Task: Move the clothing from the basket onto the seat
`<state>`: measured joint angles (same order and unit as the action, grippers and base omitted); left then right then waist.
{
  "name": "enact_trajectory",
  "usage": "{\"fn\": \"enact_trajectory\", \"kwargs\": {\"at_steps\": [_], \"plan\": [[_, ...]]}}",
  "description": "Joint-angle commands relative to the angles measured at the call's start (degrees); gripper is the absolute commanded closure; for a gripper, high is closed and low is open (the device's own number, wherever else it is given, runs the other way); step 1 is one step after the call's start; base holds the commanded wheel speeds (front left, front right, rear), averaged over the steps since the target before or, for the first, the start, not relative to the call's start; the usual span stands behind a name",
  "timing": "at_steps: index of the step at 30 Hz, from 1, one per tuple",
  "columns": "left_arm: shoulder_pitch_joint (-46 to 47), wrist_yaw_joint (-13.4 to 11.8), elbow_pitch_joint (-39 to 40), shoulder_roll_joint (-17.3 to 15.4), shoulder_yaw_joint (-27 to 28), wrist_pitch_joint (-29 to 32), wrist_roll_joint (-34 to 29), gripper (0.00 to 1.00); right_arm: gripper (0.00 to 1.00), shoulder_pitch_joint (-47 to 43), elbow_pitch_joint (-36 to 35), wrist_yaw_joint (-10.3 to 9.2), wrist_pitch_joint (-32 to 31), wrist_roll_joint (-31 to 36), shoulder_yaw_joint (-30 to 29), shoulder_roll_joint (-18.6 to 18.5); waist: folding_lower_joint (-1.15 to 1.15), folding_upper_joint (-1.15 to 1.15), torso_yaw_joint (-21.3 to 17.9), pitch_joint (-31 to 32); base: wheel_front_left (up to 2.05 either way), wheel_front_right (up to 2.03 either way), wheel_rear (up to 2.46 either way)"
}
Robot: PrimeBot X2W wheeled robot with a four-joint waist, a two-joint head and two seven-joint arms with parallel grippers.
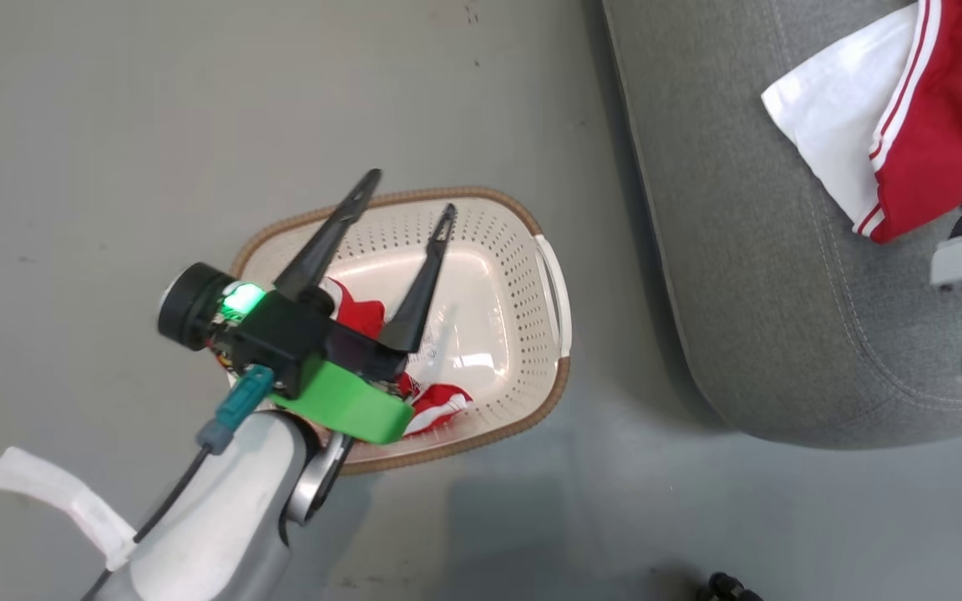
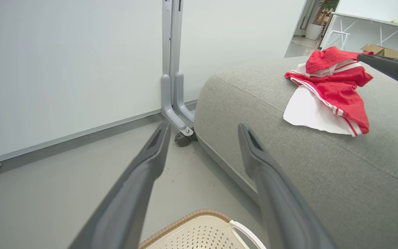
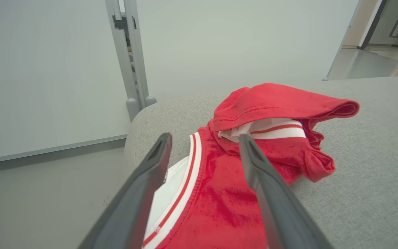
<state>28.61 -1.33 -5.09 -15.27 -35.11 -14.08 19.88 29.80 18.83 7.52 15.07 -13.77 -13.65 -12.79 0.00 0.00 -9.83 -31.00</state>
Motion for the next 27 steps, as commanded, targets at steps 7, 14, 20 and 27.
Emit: {"fn": "enact_trajectory", "kwargs": {"at_steps": [7,14,20,27], "plan": [[-4.4,-4.4,0.0,-0.2,7.0,-1.2,1.8,0.0,0.0,-8.4,-10.6,-0.07,0.2,5.3,2.6,5.3,0.0,0.0,4.0,7.8,0.0,0.0,0.0],[-9.4,-6.1,2.2,1.2,16.6,-1.0,1.9,0.0,0.0,-14.9,-17.3,-0.07,0.2,7.0,6.8,7.9,0.0,0.0,6.6,10.9,0.0,0.0,0.0],[-14.8,-4.4,1.6,2.9,22.6,-1.1,0.3,0.0,0.0,-19.4,-19.2,-0.07,-0.7,7.7,9.4,8.8,0.0,0.0,8.5,13.9,0.0,0.0,0.0],[-20.4,-2.1,-0.2,5.1,25.4,-1.1,-2.5,0.0,0.0,-24.1,-20.2,-0.07,-2.2,8.1,9.9,9.3,0.0,0.0,9.5,17.4,0.0,0.0,0.0]]}}
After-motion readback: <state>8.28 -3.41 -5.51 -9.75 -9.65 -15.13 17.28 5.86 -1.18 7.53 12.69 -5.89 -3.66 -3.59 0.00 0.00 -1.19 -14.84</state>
